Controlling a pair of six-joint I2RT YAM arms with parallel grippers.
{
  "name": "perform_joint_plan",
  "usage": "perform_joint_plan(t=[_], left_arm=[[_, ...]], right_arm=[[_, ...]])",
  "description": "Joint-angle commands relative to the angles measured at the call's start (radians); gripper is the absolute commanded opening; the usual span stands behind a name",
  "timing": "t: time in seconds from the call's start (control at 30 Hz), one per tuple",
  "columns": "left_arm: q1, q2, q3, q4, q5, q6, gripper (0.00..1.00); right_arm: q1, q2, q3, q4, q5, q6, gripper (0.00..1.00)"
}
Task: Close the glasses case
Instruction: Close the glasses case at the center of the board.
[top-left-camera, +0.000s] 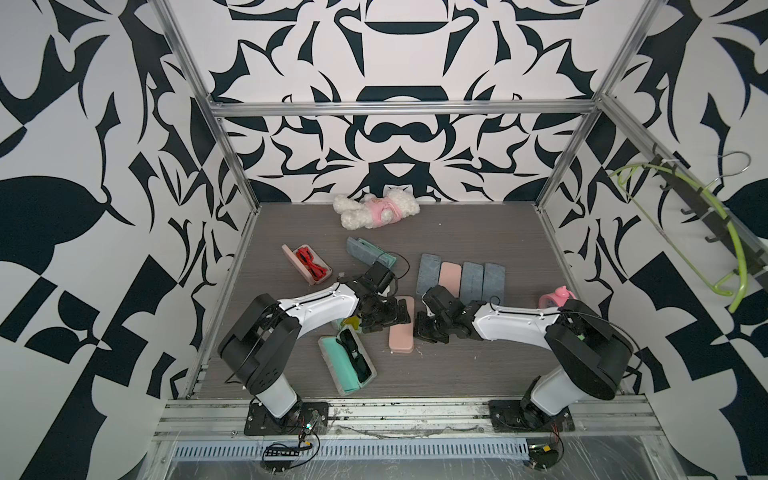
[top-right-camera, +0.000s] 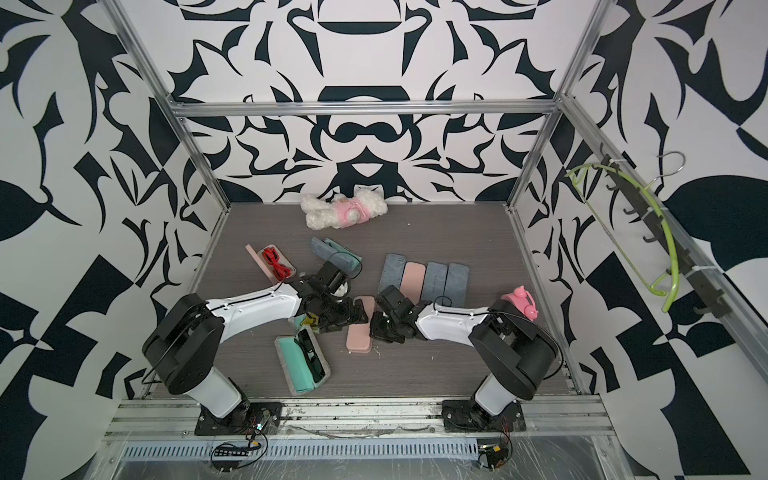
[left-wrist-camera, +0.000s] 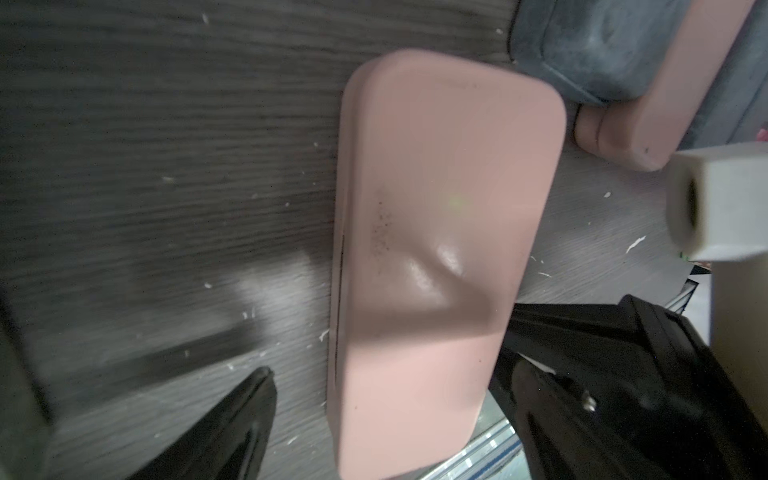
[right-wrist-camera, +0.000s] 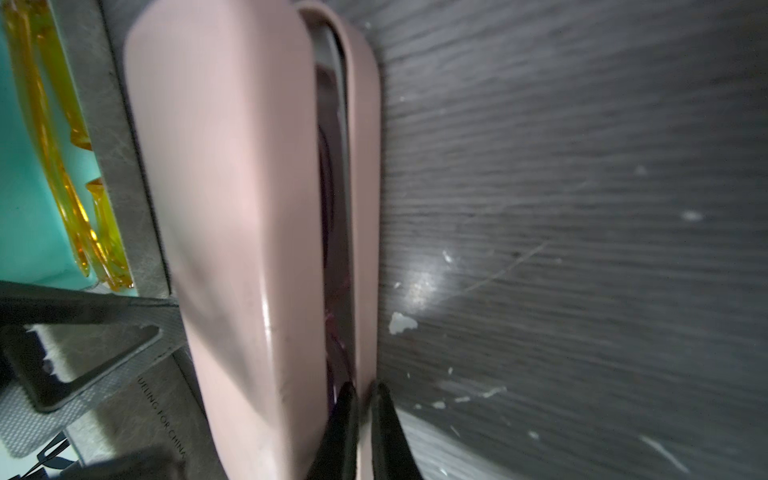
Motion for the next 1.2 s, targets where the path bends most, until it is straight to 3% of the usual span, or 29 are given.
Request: perform_joint_plan(t=[0.0,0.33,0.53,0.67,1.17], left_arm=[[0.000,0.017,0.019,0.012,0.025,0.020,0.95],[-0.033,0.053,0.021,0.033,0.044,0.018,0.94],[-0.038,0.081,0.017,0.033,0.049,0.025,0.86],[-0.038,0.088,0.014,0.035,0.046,0.024,0.78],[-0.040,0.120,0.031,0.045,0.044,0.020,0.73]], right_arm=[[-0.002,-0.027,-0.006,-0.011,-0.006,-0.014,0.14],[-0.012,-0.032,-0.023,0.017,-0.027,-0.008,0.16],[-0.031,-0.060,-0.034,0.021,-0.046,-0.009,0.17],[-0.063,-0.095,-0.041,0.001,-0.063,-0.019,0.18],[-0.207,-0.244,-0.043,-0.146,-0.151,-0.078,0.25]])
